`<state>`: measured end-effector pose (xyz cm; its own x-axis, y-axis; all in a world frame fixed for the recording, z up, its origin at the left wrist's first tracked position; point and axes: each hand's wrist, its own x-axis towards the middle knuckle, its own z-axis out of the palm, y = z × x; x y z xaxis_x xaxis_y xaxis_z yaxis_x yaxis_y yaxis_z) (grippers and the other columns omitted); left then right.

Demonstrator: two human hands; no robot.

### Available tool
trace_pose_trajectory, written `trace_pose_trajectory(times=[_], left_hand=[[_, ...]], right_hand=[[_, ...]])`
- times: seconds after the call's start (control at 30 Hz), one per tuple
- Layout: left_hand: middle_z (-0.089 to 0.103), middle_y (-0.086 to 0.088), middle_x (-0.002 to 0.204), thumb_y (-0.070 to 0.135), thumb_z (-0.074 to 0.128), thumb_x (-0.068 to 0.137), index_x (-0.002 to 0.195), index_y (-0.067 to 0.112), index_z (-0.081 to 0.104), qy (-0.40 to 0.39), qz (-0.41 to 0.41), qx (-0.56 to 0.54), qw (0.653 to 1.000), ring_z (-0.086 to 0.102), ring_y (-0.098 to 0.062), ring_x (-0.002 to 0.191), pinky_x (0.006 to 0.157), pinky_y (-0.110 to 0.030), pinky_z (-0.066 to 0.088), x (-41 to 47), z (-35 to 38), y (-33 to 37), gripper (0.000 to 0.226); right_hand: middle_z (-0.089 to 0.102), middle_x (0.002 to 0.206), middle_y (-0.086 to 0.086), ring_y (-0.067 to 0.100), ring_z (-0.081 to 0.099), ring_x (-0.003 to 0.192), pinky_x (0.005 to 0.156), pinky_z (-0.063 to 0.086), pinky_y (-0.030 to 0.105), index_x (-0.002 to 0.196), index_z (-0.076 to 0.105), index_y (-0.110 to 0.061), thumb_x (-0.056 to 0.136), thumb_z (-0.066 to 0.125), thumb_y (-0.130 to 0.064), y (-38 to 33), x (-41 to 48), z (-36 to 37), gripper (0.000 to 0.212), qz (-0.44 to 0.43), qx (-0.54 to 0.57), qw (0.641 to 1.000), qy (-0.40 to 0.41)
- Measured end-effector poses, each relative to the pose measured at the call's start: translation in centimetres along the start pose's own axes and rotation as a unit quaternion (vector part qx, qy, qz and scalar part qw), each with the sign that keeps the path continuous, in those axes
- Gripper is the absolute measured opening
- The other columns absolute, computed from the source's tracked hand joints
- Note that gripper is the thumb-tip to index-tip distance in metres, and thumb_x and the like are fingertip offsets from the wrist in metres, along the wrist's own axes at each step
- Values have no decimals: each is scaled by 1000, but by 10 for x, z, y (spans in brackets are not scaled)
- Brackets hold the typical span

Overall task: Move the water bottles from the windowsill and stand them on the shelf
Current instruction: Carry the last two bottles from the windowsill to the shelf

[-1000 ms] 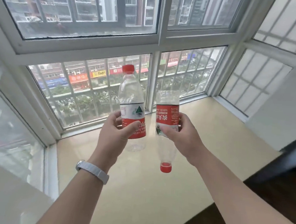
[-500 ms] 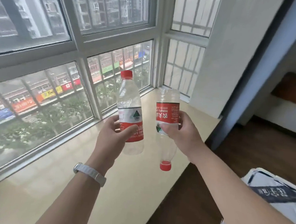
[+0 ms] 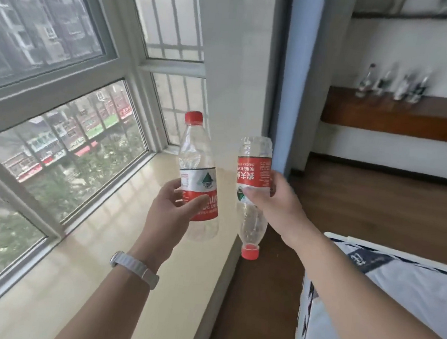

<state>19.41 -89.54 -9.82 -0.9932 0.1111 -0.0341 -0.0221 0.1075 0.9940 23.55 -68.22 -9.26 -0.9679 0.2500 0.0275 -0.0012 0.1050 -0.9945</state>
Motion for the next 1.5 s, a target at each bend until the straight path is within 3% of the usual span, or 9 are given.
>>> trace_pose_trajectory(times=[0.17,0.47,0.7,0.87,1.03,1.27,1.5], left_hand=[[74,-5,109,36,81,64,126,21,60,-51,6,13,999,74,-22,96,88,-46,59,30,61,12,67],[76,-3,104,34,78,68,123,17,63,-151,36,25,988,74,-19,94,83,-43,61,78,153,26,59],[74,-3,109,39,78,68,124,19,61,-196,27,23,980,73,-21,96,85,-46,61,144,200,22,63],[73,-4,110,24,81,81,125,18,59,-229,18,8,973,73,-23,98,87,-46,60,209,232,23,50],[72,-1,116,30,82,81,129,19,58,-260,20,-1,965,72,-21,100,92,-51,58,272,261,29,55],[71,7,114,31,78,85,127,25,59,-304,39,-16,952,72,-14,99,90,-42,59,335,298,43,46],[73,7,112,31,79,84,125,25,60,-329,44,-15,943,73,-13,98,89,-40,59,383,329,47,45]], right_hand=[[70,104,-12,0,68,91,86,53,32,109,56,-42,77,77,-36,6,12,-54,39,-1,3,999,48],[69,105,-10,5,69,92,86,56,36,106,54,-42,81,77,-29,18,33,-131,36,21,-1,989,146],[68,104,-11,4,69,90,81,56,30,105,52,-43,84,76,-28,27,85,-164,36,52,-14,980,194],[67,107,-10,6,69,93,84,56,32,119,51,-34,84,75,-30,30,141,-179,43,72,-25,973,219],[63,111,-11,5,65,97,79,53,28,125,47,-33,85,74,-33,16,198,-195,49,84,-61,963,247],[62,120,-8,10,63,105,92,53,38,133,45,-29,85,74,-37,12,251,-213,57,93,-82,949,290],[62,120,-8,9,63,105,91,54,38,134,43,-30,85,74,-37,18,289,-235,59,103,-77,941,313]])
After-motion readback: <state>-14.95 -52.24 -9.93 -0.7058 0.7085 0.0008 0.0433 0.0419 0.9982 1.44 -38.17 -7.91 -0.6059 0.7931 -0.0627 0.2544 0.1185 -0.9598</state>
